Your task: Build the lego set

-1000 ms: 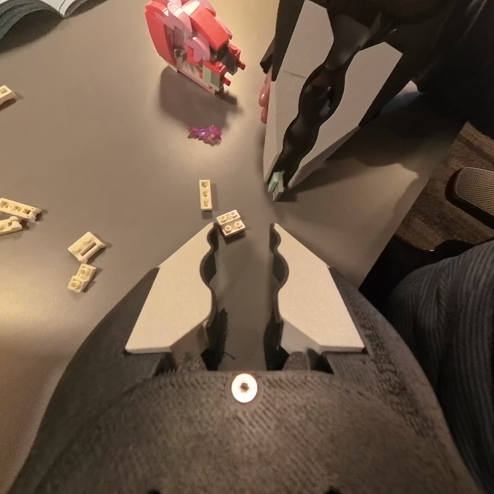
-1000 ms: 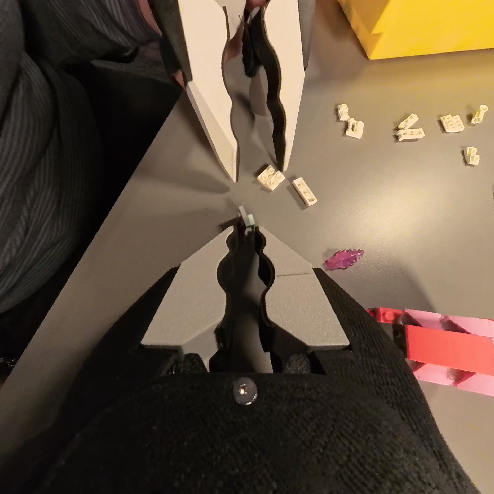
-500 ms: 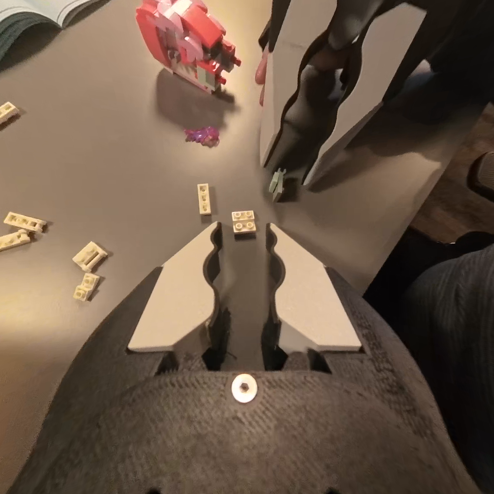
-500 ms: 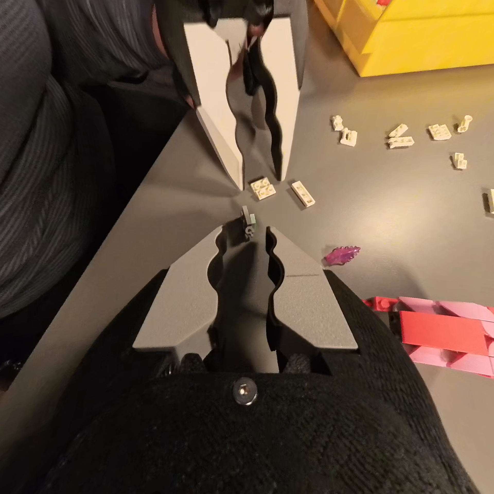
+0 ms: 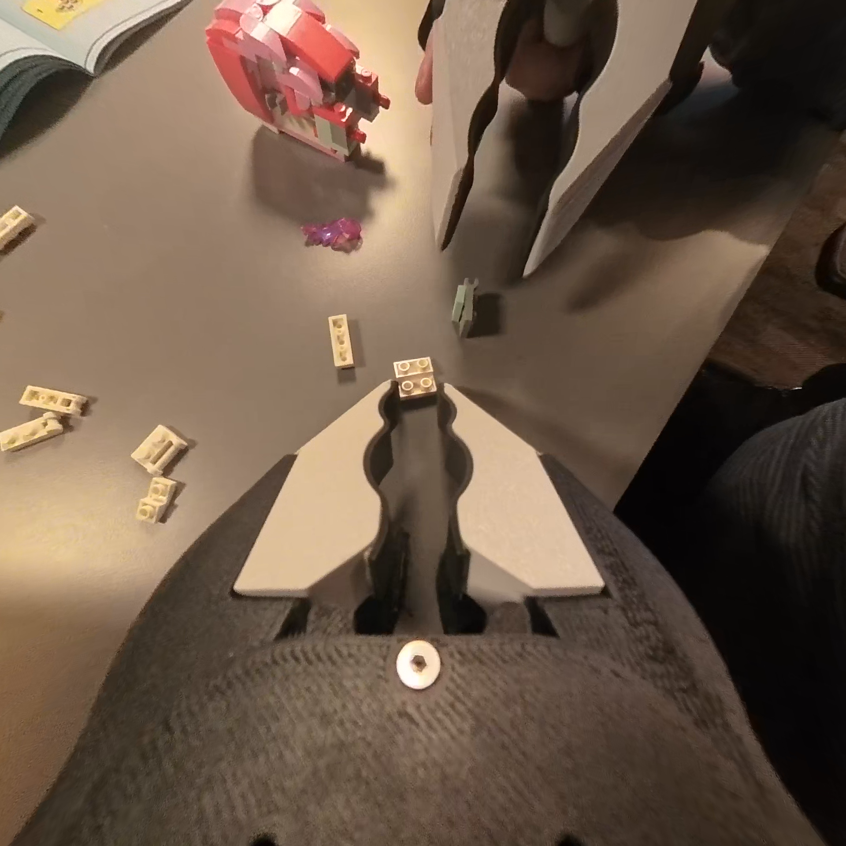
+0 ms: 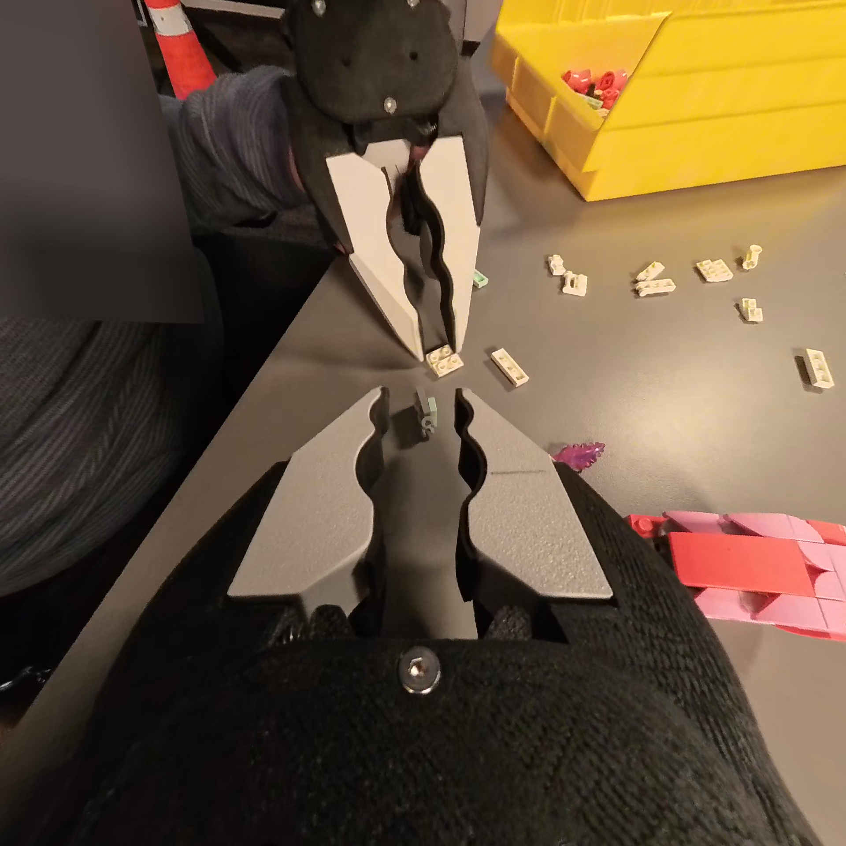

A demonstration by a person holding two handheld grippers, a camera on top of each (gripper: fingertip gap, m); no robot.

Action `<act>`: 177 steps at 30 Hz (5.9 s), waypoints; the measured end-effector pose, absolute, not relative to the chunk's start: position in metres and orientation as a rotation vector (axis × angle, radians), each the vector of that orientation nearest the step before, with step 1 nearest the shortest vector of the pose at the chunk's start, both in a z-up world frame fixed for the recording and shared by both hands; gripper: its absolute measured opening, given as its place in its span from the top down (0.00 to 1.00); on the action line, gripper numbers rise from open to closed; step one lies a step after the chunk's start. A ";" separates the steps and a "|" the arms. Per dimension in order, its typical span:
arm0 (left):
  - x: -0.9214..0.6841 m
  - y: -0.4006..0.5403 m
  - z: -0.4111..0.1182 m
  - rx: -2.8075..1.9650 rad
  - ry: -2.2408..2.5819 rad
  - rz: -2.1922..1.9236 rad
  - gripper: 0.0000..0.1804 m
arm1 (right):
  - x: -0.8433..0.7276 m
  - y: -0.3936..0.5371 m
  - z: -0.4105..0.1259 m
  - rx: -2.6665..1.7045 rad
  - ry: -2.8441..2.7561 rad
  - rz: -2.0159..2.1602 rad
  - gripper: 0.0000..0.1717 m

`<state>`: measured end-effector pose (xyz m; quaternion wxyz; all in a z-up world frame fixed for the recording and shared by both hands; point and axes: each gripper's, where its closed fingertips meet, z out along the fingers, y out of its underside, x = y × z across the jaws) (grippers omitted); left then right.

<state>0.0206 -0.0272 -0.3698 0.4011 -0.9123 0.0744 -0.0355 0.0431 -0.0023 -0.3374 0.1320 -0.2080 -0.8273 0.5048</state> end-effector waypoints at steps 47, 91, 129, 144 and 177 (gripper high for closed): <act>0.035 -0.020 -0.299 -1.819 0.373 0.014 0.88 | 0.030 -0.008 -0.311 -0.664 -2.376 1.252 0.98; 0.036 -0.039 -0.327 -1.947 0.581 0.071 0.93 | 0.029 -0.039 -0.324 -0.422 -2.601 1.005 0.99; 0.030 -0.024 -0.357 -2.157 0.409 -0.064 0.98 | 0.035 -0.010 -0.367 -0.532 -2.625 1.111 0.74; 0.038 -0.015 -0.371 -2.254 0.395 -0.084 0.97 | 0.036 -0.006 -0.369 -0.559 -2.639 1.180 0.86; 0.052 -0.012 -0.370 -2.260 0.387 -0.224 0.81 | 0.036 -0.010 -0.369 -0.535 -2.629 1.243 0.95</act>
